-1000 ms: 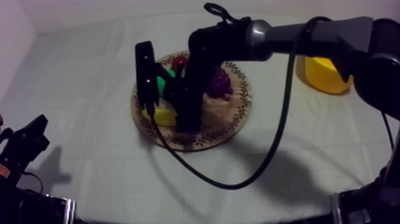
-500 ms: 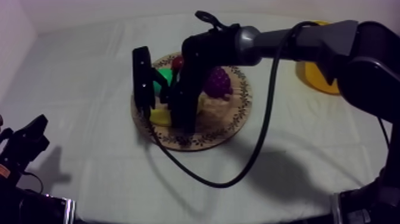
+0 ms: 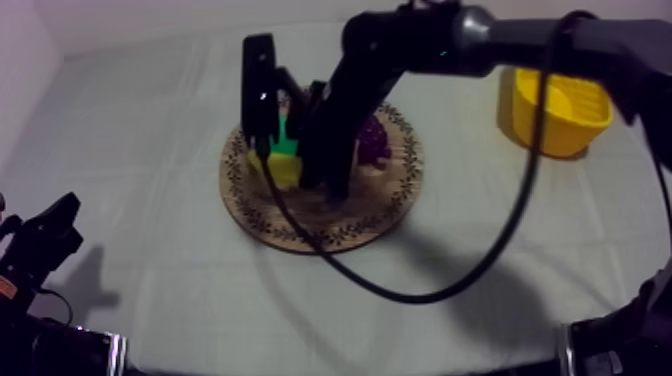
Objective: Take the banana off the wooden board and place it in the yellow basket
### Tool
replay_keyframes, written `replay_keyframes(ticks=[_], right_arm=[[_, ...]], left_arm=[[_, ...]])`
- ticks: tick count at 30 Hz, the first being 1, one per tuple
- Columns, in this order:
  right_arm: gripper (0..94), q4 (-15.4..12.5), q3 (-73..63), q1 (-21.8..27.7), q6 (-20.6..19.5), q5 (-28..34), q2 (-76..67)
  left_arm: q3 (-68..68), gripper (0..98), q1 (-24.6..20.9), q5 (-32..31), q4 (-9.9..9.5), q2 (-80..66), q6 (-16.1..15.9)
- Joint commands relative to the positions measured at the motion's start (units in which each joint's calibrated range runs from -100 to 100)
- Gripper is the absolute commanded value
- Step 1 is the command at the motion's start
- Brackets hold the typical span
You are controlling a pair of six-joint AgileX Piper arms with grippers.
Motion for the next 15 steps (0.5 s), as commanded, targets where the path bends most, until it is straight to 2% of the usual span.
replay_keyframes(ticks=[1, 8, 15], right_arm=[[13.5, -0.5, 1.2, 1.0, -0.8, 0.8, -7.7], [15.1, -0.6, 2.0, 6.7, -4.8, 4.6, -20.9], [14.7, -0.1, -0.1, 15.5, -7.1, 6.5, -28.3]], left_arm=[[0.0, 0.1, 0.0, 0.0, 0.0, 0.0, 0.0], [0.0, 0.1, 0.0, 0.0, 0.0, 0.0, 0.0], [0.0, 0.1, 0.0, 0.0, 0.0, 0.0, 0.0]])
